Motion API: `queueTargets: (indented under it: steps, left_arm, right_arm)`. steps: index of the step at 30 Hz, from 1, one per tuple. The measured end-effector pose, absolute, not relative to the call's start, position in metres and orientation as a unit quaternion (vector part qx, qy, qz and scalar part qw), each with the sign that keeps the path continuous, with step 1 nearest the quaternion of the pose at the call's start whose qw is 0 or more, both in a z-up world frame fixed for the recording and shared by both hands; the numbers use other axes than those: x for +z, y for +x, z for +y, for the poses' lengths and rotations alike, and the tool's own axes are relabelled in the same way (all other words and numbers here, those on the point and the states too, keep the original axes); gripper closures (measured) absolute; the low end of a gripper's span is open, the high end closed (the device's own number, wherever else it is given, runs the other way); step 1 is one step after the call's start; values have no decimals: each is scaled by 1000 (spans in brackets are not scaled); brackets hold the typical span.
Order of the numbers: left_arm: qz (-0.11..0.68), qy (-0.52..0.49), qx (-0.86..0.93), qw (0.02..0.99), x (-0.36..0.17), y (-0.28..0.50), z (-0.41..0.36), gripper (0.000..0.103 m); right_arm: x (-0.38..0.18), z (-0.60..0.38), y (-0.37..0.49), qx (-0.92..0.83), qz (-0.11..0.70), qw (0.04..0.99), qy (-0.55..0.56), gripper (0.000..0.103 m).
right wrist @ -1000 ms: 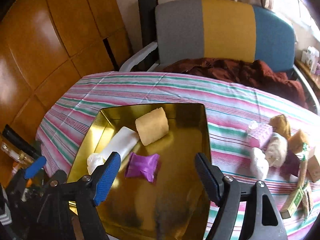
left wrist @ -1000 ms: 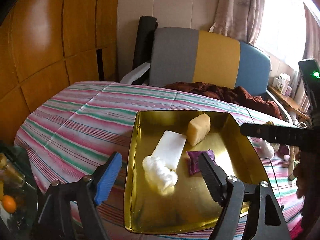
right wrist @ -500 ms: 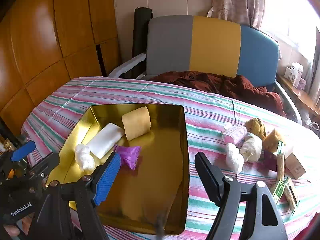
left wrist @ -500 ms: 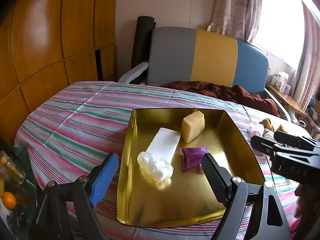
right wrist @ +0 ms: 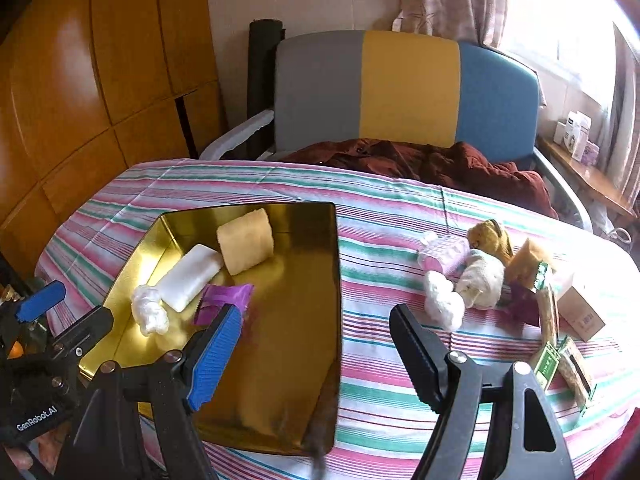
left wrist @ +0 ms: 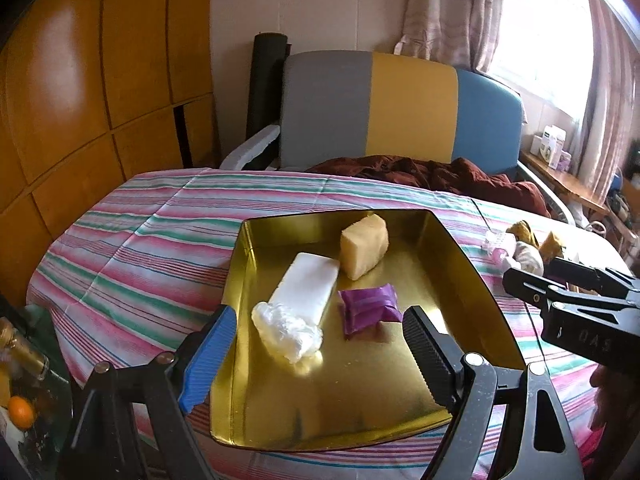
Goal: Organize objects
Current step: 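Withdraw both grippers from the tray toward the pile, then grasp the green tea box with the left gripper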
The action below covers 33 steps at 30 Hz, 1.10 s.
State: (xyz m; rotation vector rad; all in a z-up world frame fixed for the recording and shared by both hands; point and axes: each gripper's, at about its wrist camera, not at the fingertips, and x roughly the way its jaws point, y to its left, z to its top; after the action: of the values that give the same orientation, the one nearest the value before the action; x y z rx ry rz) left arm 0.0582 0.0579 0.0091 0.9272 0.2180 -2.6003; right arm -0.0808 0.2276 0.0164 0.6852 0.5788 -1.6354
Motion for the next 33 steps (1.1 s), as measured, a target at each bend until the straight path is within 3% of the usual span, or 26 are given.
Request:
queueTargets:
  steps: [24,33]
  left_arm:
    - [21,349,-931,105,9,23,119,15]
    - [-7,356,-932,63,9,6,148,14]
  right_arm:
    - [21,267,-173,-758,219,524,322,23]
    - [30,301,-251,-791,162,467,360,21]
